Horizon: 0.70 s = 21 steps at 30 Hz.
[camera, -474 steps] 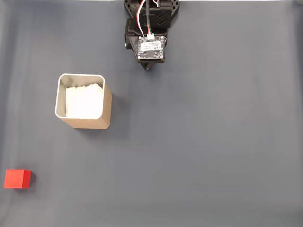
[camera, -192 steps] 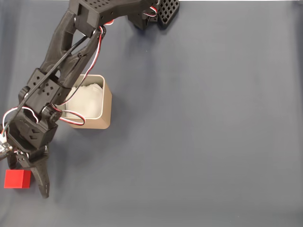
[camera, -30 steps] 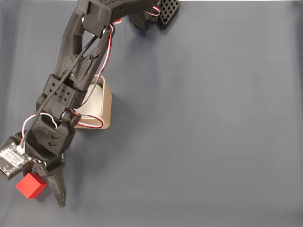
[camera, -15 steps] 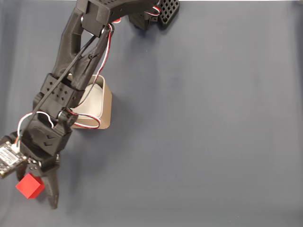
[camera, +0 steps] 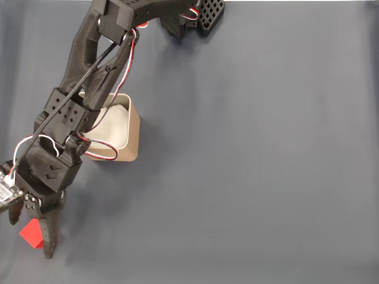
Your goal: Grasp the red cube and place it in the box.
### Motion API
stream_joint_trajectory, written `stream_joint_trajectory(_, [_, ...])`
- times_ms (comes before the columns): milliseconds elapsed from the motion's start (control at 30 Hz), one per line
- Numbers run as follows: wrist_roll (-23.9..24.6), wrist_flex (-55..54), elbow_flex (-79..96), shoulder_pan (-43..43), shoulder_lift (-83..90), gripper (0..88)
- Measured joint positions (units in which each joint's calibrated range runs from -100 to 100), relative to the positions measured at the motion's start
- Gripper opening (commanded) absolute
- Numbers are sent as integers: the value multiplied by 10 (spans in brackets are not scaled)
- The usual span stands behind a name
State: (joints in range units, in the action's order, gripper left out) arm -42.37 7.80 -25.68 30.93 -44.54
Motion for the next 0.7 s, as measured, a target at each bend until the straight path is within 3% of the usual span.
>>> stream_joint_trajectory(700, [-39, -2, 0, 7, -5, 360])
